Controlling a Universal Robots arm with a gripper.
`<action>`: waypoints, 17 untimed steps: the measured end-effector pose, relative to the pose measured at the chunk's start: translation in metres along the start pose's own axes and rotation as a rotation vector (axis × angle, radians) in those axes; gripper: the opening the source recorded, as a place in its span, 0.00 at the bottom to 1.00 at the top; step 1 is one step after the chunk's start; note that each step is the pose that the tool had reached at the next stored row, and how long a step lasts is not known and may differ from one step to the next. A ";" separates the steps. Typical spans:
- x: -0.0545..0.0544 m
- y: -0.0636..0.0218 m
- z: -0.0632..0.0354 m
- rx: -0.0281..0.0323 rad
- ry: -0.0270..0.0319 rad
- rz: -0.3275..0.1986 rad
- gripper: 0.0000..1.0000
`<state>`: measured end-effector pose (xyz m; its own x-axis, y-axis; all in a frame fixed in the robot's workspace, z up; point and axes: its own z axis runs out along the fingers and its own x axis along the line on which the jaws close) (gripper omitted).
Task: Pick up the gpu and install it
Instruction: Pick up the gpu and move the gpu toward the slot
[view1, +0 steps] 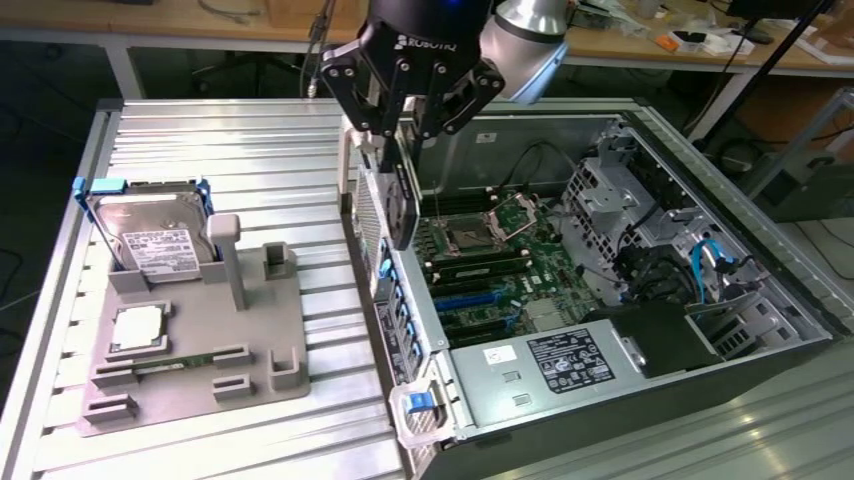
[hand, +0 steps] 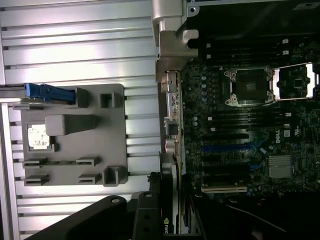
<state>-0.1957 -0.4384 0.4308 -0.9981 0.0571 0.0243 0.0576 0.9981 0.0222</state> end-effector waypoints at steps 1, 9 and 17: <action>-0.001 0.0001 -0.0001 0.0001 0.0000 0.000 0.27; -0.007 0.0004 -0.0002 0.0001 0.0000 0.000 0.27; -0.013 0.0007 -0.0003 0.0000 0.0000 0.000 0.27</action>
<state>-0.1828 -0.4384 0.4308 -0.9981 0.0571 0.0243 0.0577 0.9981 0.0222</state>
